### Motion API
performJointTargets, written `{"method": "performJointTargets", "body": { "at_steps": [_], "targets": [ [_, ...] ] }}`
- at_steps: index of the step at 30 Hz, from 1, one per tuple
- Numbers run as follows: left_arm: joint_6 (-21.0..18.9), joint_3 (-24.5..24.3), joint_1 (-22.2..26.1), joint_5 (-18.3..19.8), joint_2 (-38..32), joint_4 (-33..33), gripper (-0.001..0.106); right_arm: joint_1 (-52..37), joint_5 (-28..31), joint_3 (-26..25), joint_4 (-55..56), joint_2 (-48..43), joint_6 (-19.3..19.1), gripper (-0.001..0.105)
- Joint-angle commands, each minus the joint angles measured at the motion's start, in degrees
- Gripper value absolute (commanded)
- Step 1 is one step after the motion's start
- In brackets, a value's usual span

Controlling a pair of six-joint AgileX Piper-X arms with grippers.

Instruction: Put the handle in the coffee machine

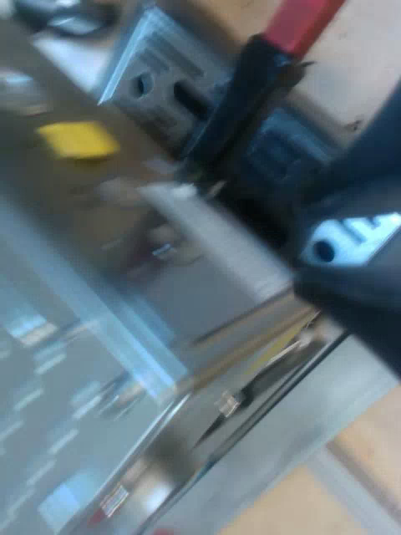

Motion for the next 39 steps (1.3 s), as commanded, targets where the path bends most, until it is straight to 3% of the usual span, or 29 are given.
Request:
{"method": "performJointTargets", "body": {
  "at_steps": [1, 5, 8, 12, 15, 17, 19, 26, 30, 39],
  "targets": [
    [-1.82, -4.49, 0.04, -1.73, -0.41, -0.05, 0.044, -3.41, -0.63, -3.79, 3.88, -0.45, -2.22, 0.072],
    [-4.8, -9.76, 0.04, -3.48, -0.41, -0.06, 0.061, -9.13, -0.63, -9.57, 11.26, -0.45, -6.64, 0.072],
    [-8.18, -12.23, 0.04, -3.48, -0.41, -0.39, 0.065, -14.75, -0.7, -13.87, 15.0, -0.59, -9.55, 0.072],
    [-8.95, -13.91, 0.04, -3.48, -0.41, -2.42, 0.071, -24.06, -1.07, -16.73, 16.28, -0.71, -9.82, 0.072],
    [-10.16, -14.82, 0.04, -4.95, -0.41, -3.68, 0.075, -34.04, -7.01, -17.08, 17.64, -0.71, -9.54, 0.072],
    [-13.01, -14.93, 0.16, -7.08, -0.63, -3.68, 0.075, -42.91, -10.59, -17.08, 20.36, -0.71, -9.22, 0.072],
    [-13.98, -14.93, 0.91, -7.72, -0.89, -3.11, 0.075, -48.33, -11.13, -17.08, 22.88, -1.04, -9.23, 0.072],
    [-14.46, -14.79, 8.69, -7.71, -5.52, -3.12, 0.075, -65.28, -11.11, -13.72, 27.3, -7.63, -14.81, 0.072],
    [-14.46, -13.11, 11.91, -7.71, -9.49, -3.12, 0.075, -68.18, -11.11, -10.1, 27.05, -14.22, -17.43, 0.072],
    [-14.46, -0.93, 15.7, -7.71, -25.68, -2.93, 0.075, -67.95, -11.11, -1.05, 27.44, -35.48, -18.75, 0.072]
  ]
}}
